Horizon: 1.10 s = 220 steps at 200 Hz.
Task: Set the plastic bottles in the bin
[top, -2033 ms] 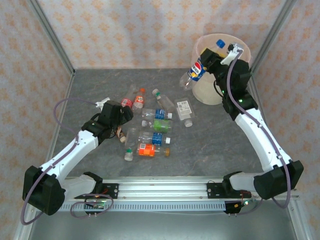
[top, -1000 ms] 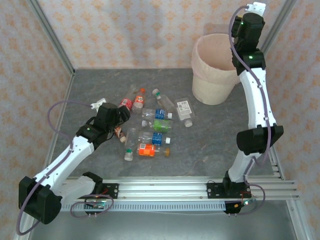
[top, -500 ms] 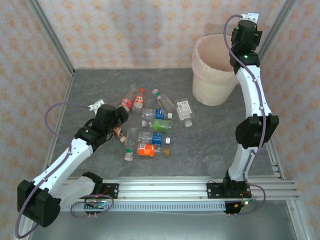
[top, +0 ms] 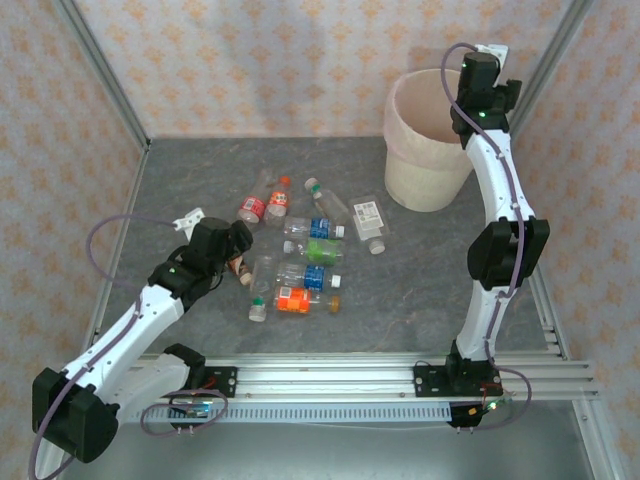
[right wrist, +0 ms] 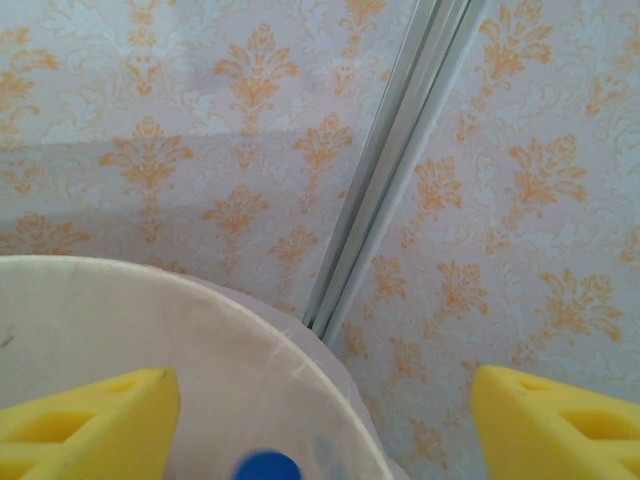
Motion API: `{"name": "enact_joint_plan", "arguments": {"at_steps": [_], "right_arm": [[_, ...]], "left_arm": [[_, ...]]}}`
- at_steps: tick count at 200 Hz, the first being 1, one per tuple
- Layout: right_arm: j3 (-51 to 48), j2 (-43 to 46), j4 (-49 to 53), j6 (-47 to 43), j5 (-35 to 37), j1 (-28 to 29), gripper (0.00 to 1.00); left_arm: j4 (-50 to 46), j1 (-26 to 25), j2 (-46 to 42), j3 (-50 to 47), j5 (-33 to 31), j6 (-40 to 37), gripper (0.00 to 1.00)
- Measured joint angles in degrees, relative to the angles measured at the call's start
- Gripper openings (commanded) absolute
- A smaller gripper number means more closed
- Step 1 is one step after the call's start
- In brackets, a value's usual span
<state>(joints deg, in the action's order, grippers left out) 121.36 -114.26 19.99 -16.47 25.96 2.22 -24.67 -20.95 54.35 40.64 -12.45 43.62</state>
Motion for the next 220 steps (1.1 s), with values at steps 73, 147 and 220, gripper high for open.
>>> {"name": "enact_joint_plan", "arguments": {"at_steps": [73,147,220], "right_arm": [[-3.6,6.6,3.1,4.5,-1.9,0.0,0.97],[-26.8,32.2,-3.0,16.2,-13.1,0.7,0.99],[-56.3,54.0,-16.9,29.0,-32.1,0.7,0.99]], "left_arm": [[0.2,0.0,2.1,0.0,1.6,-1.7,1.00],[0.8,0.0,1.5,0.0,1.3,-1.1,1.00],[-4.9,0.0,2.5,3.8,-2.7,2.8,1.00]]}}
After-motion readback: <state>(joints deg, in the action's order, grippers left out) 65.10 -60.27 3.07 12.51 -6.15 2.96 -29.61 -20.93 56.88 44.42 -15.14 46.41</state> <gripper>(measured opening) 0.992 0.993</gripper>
